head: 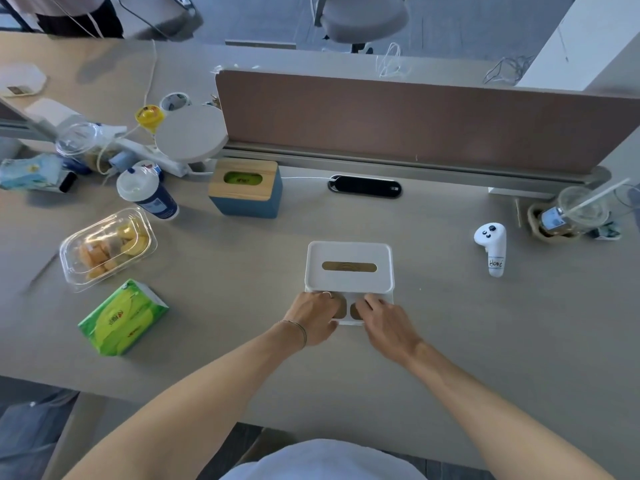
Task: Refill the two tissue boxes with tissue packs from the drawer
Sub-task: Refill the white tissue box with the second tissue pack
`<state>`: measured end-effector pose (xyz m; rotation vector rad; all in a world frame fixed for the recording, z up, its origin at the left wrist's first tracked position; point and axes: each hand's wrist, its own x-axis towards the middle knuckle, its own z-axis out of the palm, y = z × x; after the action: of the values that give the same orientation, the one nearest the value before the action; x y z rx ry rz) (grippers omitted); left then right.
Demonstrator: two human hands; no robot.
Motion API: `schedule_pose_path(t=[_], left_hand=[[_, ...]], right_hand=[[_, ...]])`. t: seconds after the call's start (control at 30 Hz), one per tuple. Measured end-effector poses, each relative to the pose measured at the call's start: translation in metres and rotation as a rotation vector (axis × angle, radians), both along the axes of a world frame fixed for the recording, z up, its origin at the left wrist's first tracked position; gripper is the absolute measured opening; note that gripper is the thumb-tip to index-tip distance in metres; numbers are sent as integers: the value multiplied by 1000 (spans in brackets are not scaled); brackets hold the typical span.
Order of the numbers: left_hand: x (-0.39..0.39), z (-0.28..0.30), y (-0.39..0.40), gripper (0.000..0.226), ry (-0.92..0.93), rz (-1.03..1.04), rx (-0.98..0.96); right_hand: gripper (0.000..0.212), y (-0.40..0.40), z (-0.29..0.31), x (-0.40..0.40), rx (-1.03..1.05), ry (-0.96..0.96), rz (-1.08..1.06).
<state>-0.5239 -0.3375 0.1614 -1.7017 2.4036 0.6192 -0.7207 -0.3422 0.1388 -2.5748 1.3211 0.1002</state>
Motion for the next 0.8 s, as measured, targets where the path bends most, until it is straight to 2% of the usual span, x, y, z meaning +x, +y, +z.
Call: schedule_pose_path(t=[0.13, 0.2, 0.3, 0.47, 0.6, 0.8], left_hand=[[11, 7, 6, 14, 57, -20, -88], [15, 9, 10, 15, 79, -32, -155], [19, 17, 14, 2, 123, -40, -210], [23, 41, 12, 12, 266, 3, -393], [13, 69, -3, 12, 371, -6, -500], [-31, 101, -30, 6, 394, -41, -549]], right_hand=[[22, -2, 4, -4, 2, -128, 19], [18, -1, 5, -5, -34, -165, 25], [16, 1, 11, -6, -96, -211, 34], [7, -6, 36, -9, -279, -322, 59], [6, -17, 62, -19, -398, -412, -7], [13, -29, 91, -60, -570, -449, -115]])
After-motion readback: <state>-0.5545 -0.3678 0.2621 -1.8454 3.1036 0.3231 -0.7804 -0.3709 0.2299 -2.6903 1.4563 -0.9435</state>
